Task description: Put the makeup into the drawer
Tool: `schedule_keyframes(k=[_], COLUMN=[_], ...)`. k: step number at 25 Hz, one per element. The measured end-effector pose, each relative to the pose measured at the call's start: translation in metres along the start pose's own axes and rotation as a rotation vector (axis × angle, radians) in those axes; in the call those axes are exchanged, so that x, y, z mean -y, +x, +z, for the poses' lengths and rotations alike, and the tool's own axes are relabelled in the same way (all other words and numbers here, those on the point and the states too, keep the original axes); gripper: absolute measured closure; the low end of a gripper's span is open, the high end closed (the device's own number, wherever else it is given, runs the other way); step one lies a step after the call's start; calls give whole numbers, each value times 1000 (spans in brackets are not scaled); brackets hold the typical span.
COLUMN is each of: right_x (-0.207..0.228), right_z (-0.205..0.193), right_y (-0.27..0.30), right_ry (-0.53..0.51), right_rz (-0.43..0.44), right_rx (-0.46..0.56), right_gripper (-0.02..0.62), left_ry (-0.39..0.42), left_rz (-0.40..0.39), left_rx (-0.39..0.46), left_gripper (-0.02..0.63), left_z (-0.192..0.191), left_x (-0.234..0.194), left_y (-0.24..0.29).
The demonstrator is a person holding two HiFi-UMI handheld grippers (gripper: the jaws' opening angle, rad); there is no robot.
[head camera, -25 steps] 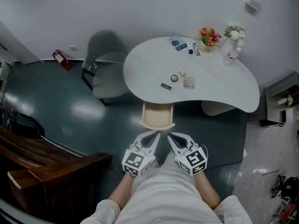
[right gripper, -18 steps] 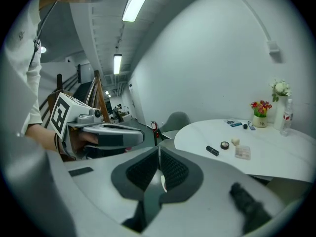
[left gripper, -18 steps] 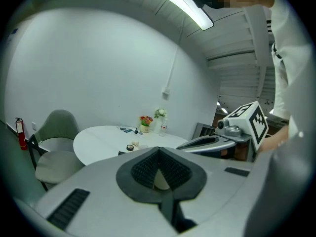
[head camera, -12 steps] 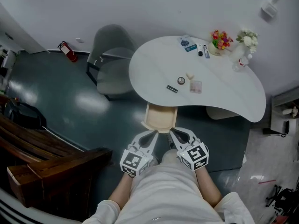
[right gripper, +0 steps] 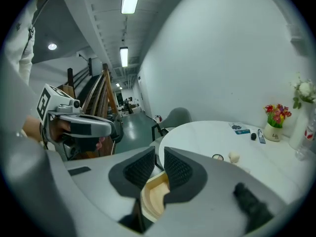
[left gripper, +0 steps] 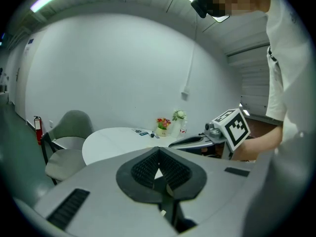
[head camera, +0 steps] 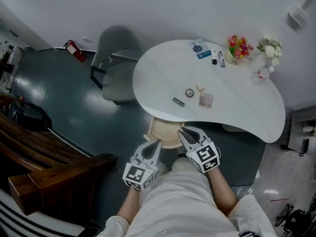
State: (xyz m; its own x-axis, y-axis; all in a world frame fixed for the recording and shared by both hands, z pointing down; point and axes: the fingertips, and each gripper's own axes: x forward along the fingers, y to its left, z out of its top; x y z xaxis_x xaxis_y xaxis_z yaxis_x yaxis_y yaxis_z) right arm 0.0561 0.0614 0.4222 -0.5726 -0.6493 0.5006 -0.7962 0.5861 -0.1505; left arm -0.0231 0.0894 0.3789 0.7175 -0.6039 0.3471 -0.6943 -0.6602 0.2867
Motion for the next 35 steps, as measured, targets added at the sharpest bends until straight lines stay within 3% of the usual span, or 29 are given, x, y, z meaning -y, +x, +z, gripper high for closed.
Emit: schedule_keyframes(k=[8,17,35], right_x=[61,102,131], right_z=[-9,-27,-84], right_y=[37,82,160], right_ry=[-36,-102,-191], right_rz=[38,56,85], right_rx=[-51,-131,-322], right_gripper=[509,480,430], left_ry=[-52,-109,-210], left_rz=[99,201,342], left_rx=[-23,-36,-50], left_gripper=[598,598,598], left_z=[-2,-12,-35], left_x=[-6,-14,-36], left_y=[36,52,32])
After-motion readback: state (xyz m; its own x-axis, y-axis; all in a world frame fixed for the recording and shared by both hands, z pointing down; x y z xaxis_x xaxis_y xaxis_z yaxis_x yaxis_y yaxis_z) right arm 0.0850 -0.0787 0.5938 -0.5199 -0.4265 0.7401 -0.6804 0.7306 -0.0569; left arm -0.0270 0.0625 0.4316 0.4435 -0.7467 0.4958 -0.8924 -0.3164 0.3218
